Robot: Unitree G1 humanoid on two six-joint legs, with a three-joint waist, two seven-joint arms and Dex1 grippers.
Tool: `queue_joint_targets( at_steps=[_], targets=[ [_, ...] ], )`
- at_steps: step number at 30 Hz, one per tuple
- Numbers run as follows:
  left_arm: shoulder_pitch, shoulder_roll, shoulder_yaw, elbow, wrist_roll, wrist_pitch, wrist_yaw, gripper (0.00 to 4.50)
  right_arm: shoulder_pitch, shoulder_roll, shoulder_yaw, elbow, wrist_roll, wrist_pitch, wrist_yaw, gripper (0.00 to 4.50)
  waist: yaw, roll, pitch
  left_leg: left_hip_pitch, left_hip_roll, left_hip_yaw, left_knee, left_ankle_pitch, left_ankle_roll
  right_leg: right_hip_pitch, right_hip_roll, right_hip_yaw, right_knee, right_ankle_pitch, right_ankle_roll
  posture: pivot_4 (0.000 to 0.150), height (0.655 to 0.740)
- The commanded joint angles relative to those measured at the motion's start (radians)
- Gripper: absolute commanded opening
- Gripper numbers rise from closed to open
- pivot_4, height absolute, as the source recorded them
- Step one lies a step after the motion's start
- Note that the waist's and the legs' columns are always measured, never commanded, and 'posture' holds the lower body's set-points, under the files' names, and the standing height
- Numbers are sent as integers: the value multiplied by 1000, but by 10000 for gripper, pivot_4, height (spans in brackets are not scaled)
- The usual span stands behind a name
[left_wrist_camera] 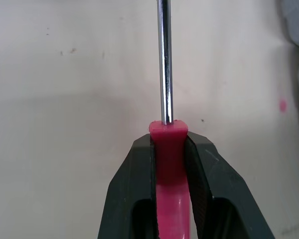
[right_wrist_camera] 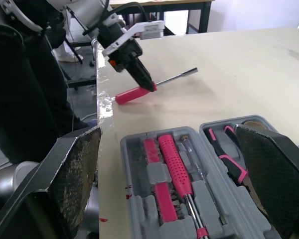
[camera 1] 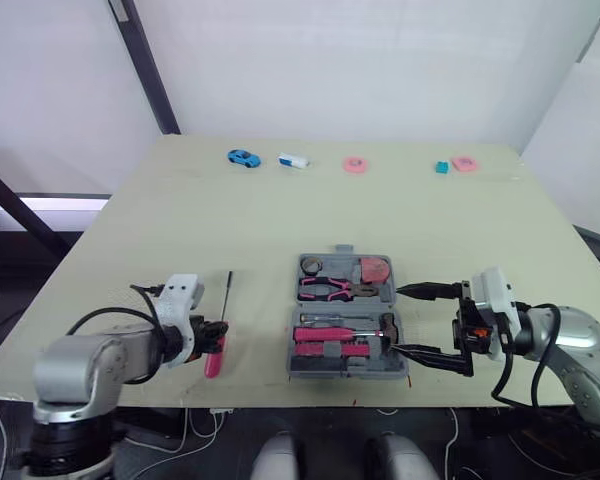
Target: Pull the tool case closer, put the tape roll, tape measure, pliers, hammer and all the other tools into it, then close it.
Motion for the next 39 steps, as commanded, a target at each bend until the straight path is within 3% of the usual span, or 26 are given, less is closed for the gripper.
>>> queue_joint_targets(
  at_steps=[1,7,8,9,15,16,22,34,37,39],
  targets=[
    [-21,-84,-11,-29,56,-10,80,3077,-17,-16,-28,-9,22,-3,14,45000,2,2,-1,0,0,0,0,0,0,0,0,0,0,0,0,1500,7400],
    [-44,-168,-30,23,107,-48,122,3077,-18,-28,-36,-6,25,-1,18,45000,16,9,-6,1,-1,0,0,0,0,1,0,1,0,0,0,1500,7400],
    [-43,-177,-39,34,115,-64,124,13168,-18,-29,-37,-6,26,0,17,45000,16,10,-6,1,-1,0,0,0,0,1,0,1,0,0,0,1500,7400],
    [-41,-184,-46,42,122,-77,123,14010,-17,-30,-37,-6,26,0,16,45000,14,10,-6,1,-1,0,0,0,0,1,0,1,0,0,0,1500,7400],
    [41,-188,-84,25,155,-216,105,41937,-5,-33,-46,-4,28,3,12,45000,7,8,-6,1,-1,0,0,0,0,0,0,2,0,0,0,1500,7400],
    [78,-168,-120,12,177,-278,96,44512,-1,-33,-47,-3,27,2,11,45000,4,8,-6,1,-1,0,0,0,0,0,0,2,0,0,-1,1500,7400],
    [187,-245,-140,-23,216,-487,133,44512,15,-38,-53,-7,29,5,8,45000,-4,7,-6,1,0,1,-1,0,0,0,0,3,0,-2,-4,1500,7400],
    [182,-363,-134,-3,293,-593,258,44512,-23,-54,-48,9,37,25,27,45000,-6,6,-6,1,-1,1,-1,0,0,0,0,3,-1,-2,-3,1500,7400],
    [181,-375,-139,14,298,-584,265,36184,-26,-58,-47,8,40,30,32,45000,-7,6,-6,1,-1,1,-1,0,0,0,0,3,-1,-2,-3,1500,7400],
    [183,-390,-126,10,294,-572,273,27350,-30,-59,-46,7,43,34,29,45000,-7,6,-6,1,-1,1,-1,0,0,0,0,3,-1,-2,-3,1500,7400]
  ],
)
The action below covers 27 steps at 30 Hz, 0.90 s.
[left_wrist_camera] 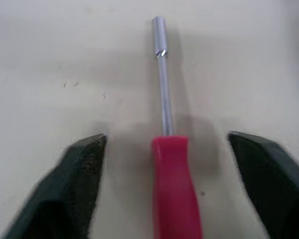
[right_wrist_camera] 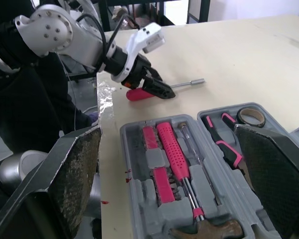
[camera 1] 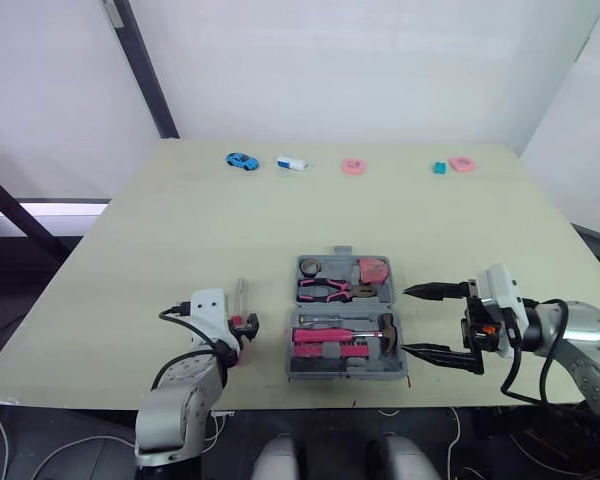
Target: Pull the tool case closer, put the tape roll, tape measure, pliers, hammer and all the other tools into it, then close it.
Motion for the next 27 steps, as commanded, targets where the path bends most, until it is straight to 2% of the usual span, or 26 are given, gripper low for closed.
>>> queue_joint_targets(
  at_steps=[1,4,5,10,14,17,20,23,27],
  targets=[
    [3,-17,12,-18,-2,6,9,21271,-18,-11,-29,-17,22,6,6,45000,0,0,0,0,0,0,0,0,0,0,0,0,0,0,0,1500,7400],
    [11,-17,8,-28,-3,5,0,7399,-19,-11,-28,-20,23,12,4,45000,0,0,0,0,0,0,0,0,0,0,0,0,0,0,0,1500,7400],
    [13,-15,7,-28,-4,2,-4,5549,-20,-10,-26,-22,24,15,1,45000,0,0,0,0,0,0,0,0,0,0,0,0,0,0,0,1500,7400],
    [26,0,19,-43,-21,-5,-36,5770,-23,-3,-19,-28,23,20,-11,45000,-1,0,0,0,0,0,0,0,0,0,0,0,0,0,0,1500,7400],
    [43,73,22,-126,-124,-61,-217,5770,-15,0,-22,-31,24,18,-18,45000,-3,-1,0,-1,0,0,-1,0,0,-1,0,0,-1,0,-1,1500,7400],
    [39,219,8,-200,-235,-61,-437,5770,-5,-7,-32,-20,24,5,-7,45000,-3,-3,2,-1,0,0,-1,0,0,-2,0,-1,0,-1,-1,1500,7400],
    [20,442,-52,-218,-317,-58,-704,5770,-3,-11,-40,1,14,-12,4,45000,-3,-3,2,-1,1,1,-2,0,0,-2,0,0,-1,-1,-1,1500,7400],
    [-25,650,-152,-193,-324,-147,-971,5770,11,-10,-52,5,4,-25,-4,45000,-3,-3,2,-1,1,2,-3,0,0,-3,-1,1,-4,-1,-1,1500,7400],
    [-161,726,-285,-111,-284,-198,-1090,5770,63,-21,-81,-19,-1,-33,-12,45000,9,0,2,-1,0,4,-5,0,0,-3,-2,2,-6,-1,-1,1500,7400]
  ],
)
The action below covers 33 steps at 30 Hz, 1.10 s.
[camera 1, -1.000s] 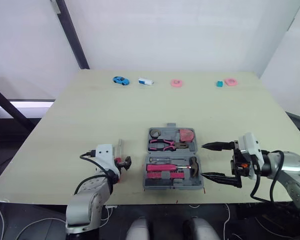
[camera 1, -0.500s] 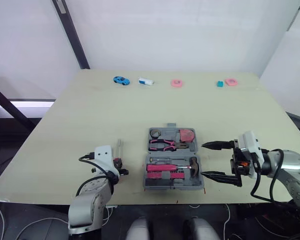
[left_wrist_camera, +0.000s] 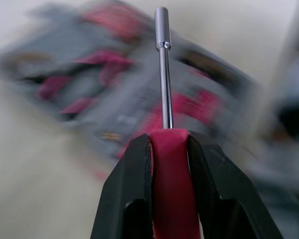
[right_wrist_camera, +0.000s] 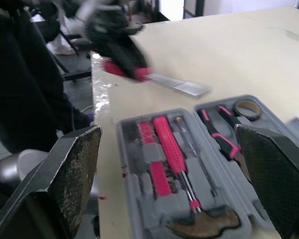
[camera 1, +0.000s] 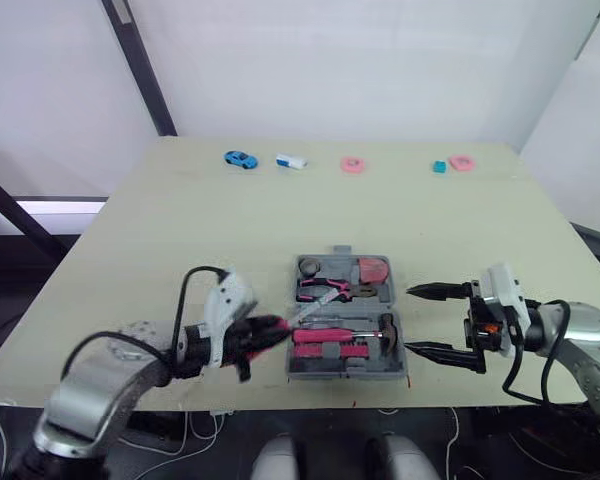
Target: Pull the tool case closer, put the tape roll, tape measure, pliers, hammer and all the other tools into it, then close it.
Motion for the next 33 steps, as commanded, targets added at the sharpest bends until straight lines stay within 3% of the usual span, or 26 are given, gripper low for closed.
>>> queue_joint_targets(
  at_steps=[1,5,11,22,33],
  targets=[
    [-157,28,-145,61,40,-29,-117,5770,54,-25,-66,-48,3,-21,-4,45000,7,-1,0,-1,0,-2,0,0,0,0,1,-2,-1,0,0,1500,7400],
    [-374,7,-400,138,171,37,-168,5770,151,-65,-132,-85,-1,-22,0,45000,25,-1,1,-2,0,-3,0,0,0,1,3,-1,-3,0,1,1500,7400],
    [-530,-93,-572,211,258,91,-160,5770,270,-108,-238,-122,4,-23,10,45000,15,-1,1,-2,-1,-1,-1,0,0,1,4,5,-6,-1,4,1500,7400],
    [-579,-162,-662,261,309,131,-168,5770,362,-155,-337,-127,6,-21,51,45000,20,-1,1,-2,0,-2,-1,0,0,1,6,6,-5,-2,5,1500,7400],
    [-590,-191,-703,272,342,151,-166,5770,328,-194,-343,-99,8,-10,89,45000,20,-1,1,-2,0,-2,0,0,1,2,6,6,-5,-2,5,1500,7400]
  ],
)
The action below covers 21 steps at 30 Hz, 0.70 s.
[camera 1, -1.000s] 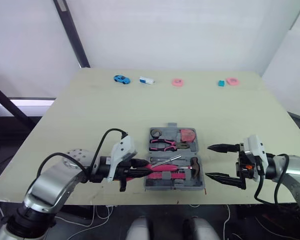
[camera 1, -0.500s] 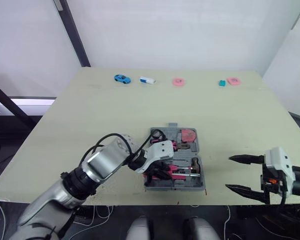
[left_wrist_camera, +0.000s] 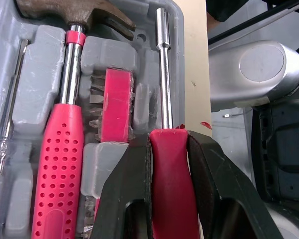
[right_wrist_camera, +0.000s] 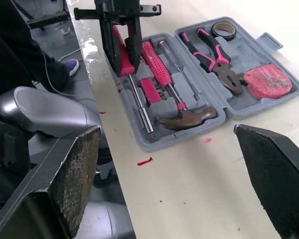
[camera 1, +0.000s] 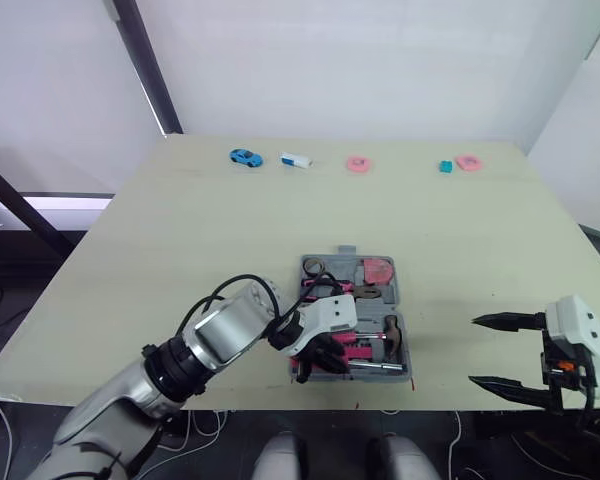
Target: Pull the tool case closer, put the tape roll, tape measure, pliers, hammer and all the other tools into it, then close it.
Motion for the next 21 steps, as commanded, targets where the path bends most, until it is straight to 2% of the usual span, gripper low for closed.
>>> queue_joint_targets(
  at_steps=[1,21],
  targets=[
    [-26,-12,-17,3,16,-15,-8,5770,-15,-9,-24,-3,15,-4,8,45000,0,0,0,0,0,0,0,0,0,0,0,0,0,0,0,1500,7400],
    [-36,-82,-61,75,76,-61,-16,5770,4,-7,-45,-22,15,5,4,45000,2,0,0,0,-1,0,0,0,0,1,0,0,0,0,0,1500,7400]
  ],
)
